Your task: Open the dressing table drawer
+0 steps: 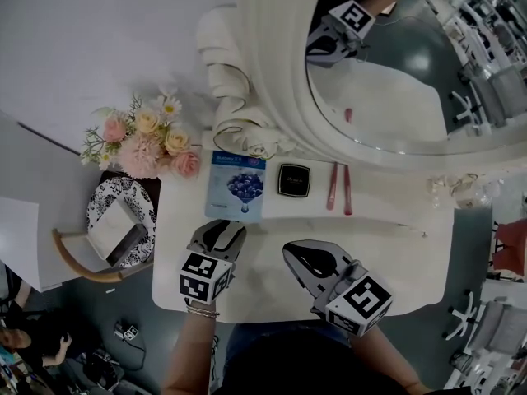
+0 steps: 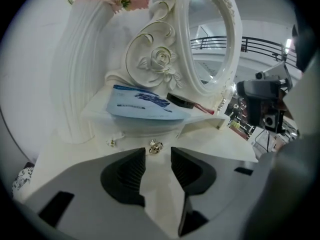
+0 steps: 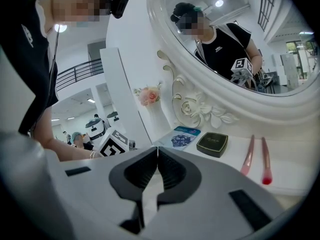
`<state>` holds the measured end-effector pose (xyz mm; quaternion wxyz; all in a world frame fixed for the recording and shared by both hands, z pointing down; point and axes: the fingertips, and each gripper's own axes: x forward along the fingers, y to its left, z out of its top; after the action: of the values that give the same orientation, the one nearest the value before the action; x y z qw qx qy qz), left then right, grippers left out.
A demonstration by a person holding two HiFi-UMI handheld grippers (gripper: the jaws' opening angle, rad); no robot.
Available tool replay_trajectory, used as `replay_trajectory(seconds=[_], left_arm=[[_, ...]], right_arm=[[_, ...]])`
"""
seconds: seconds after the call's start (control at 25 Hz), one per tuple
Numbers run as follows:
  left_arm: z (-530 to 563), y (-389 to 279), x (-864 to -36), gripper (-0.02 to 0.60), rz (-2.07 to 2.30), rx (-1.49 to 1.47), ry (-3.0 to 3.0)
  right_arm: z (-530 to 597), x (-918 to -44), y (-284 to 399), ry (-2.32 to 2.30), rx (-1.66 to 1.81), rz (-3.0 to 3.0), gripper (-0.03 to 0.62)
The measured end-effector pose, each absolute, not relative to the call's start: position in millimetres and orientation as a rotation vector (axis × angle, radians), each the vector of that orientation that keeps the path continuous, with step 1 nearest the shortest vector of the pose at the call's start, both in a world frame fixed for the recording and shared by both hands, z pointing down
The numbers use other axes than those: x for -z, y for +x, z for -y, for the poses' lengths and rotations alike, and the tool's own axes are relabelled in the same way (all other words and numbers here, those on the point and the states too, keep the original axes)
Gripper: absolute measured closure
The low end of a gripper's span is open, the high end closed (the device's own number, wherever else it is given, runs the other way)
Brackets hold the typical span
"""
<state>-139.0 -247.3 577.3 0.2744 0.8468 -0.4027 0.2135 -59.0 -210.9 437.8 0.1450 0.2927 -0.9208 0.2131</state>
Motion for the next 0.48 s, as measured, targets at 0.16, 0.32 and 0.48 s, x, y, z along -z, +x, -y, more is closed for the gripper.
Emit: replay_trajectory(seconds=[0.16,0.32,0.48], left_arm=[[256,-136,-582,0.425,1.094,-0.560,2.266],[261,-136,-585,0.433,1.081,-0.552,2.252],[260,-134,-585,0.482,1.061,-0.556,2.262]], right_arm=[[212,-440,-55,0.856,-0.620,2.643,0.576],[212,-443,-51,0.870,-0.624,2.627,0.576],[212,-444,-44,0.894,-0.624,2.608,0.576]])
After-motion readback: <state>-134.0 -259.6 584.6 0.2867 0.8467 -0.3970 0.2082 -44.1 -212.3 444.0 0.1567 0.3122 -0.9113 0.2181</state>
